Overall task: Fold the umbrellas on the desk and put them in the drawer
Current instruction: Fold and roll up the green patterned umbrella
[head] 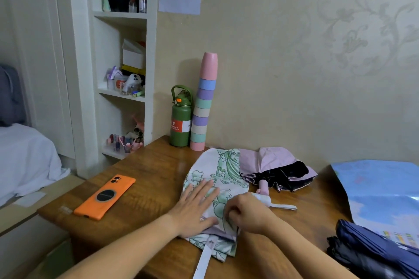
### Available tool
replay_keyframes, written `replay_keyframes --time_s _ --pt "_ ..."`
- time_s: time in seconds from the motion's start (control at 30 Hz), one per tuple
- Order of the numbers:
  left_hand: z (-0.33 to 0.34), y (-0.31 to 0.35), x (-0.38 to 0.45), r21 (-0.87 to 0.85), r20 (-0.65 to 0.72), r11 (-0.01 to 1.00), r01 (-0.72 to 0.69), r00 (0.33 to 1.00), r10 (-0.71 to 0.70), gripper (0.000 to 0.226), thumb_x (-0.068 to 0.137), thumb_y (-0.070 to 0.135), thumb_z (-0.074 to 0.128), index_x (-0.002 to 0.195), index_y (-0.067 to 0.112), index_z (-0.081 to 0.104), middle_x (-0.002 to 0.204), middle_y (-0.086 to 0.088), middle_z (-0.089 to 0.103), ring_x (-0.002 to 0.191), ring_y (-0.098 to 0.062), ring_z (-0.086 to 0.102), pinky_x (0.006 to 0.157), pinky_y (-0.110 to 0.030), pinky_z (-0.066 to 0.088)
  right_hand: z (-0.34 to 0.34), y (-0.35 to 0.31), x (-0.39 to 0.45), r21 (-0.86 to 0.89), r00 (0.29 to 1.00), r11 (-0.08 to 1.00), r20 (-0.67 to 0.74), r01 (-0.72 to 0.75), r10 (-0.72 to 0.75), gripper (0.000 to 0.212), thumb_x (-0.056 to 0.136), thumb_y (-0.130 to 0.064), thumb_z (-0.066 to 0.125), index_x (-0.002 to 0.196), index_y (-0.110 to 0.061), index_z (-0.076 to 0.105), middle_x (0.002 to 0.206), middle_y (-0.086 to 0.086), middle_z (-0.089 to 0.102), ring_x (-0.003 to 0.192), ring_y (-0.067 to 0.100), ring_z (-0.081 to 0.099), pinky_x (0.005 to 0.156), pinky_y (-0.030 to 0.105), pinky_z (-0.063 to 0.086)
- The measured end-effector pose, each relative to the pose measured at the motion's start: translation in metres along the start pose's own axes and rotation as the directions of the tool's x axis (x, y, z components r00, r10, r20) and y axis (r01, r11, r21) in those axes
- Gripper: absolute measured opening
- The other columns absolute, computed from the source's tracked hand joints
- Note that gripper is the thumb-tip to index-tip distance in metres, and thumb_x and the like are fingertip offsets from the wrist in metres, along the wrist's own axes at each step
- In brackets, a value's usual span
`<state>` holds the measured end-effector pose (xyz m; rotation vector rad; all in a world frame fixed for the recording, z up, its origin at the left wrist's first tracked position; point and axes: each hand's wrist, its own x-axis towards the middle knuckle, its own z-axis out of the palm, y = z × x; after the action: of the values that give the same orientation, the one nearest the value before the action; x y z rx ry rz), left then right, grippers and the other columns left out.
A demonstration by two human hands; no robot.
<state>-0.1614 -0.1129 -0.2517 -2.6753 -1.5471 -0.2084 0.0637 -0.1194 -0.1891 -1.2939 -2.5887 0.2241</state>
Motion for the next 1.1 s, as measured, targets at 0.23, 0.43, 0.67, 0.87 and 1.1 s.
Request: replay_keyframes --time_s 0.23,0.43,0.67,0.87,1.1 --pt "-0.004 0.000 -0.001 -0.057 0.052 0.998 -0.015 0.999 0.018 0.083 0.101 0.072 0.024 0.158 0.036 -0.025 0.161 0.012 -0.041 0.143 -0.007 -0.044 0.120 -0.046 -0.022 0.014 0.035 0.043 0.228 0.826 0.904 -0.371 -0.362 0.424 0.036 0.094 -0.024 0.055 0.127 -0.014 0.062 0.122 0.005 0.062 0.115 0.025 0.056 0.099 0.037 0.044" --pt "-0.003 -0.001 0.003 -0.083 0.073 0.997 0.003 0.997 0.003 0.084 0.099 0.074 0.024 0.159 0.038 -0.022 0.160 0.013 -0.042 0.142 -0.005 -0.045 0.123 -0.048 -0.020 0.006 0.022 0.076 0.304 0.821 0.788 -0.032 -0.535 0.570 0.047 0.100 -0.040 0.053 0.138 -0.013 0.045 0.130 0.017 0.065 0.118 0.034 0.061 0.094 0.035 0.047" --pt "-0.006 -0.001 0.001 -0.095 0.088 0.995 -0.003 0.996 0.012 0.084 0.100 0.073 0.025 0.159 0.037 -0.022 0.161 0.012 -0.041 0.142 -0.005 -0.045 0.122 -0.047 -0.022 0.000 0.028 0.089 0.511 0.733 0.643 -0.036 -0.571 0.679 0.040 0.087 -0.028 0.074 0.117 -0.012 0.055 0.111 0.009 0.066 0.103 0.028 0.062 0.087 0.029 0.045" --pt "-0.005 -0.002 0.003 -0.075 0.098 0.997 -0.010 0.995 0.017 0.084 0.100 0.074 0.022 0.158 0.036 -0.026 0.160 0.012 -0.042 0.143 -0.006 -0.045 0.123 -0.049 -0.020 0.001 0.050 0.094 0.768 0.692 0.484 -0.076 -0.418 0.718 0.083 0.053 -0.053 0.093 0.117 -0.011 0.059 0.093 0.002 0.075 0.087 0.021 0.073 0.084 0.042 0.061" --pt "-0.005 -0.001 0.002 -0.059 0.098 0.998 -0.010 0.995 0.016 0.083 0.100 0.073 0.021 0.158 0.036 -0.026 0.160 0.011 -0.043 0.143 -0.006 -0.045 0.124 -0.050 -0.018 -0.020 0.024 0.078 0.637 0.792 0.678 -0.169 -0.366 0.586 0.024 0.087 -0.023 0.079 0.110 -0.017 0.072 0.084 0.000 0.069 0.063 0.010 0.059 0.055 0.019 0.044"
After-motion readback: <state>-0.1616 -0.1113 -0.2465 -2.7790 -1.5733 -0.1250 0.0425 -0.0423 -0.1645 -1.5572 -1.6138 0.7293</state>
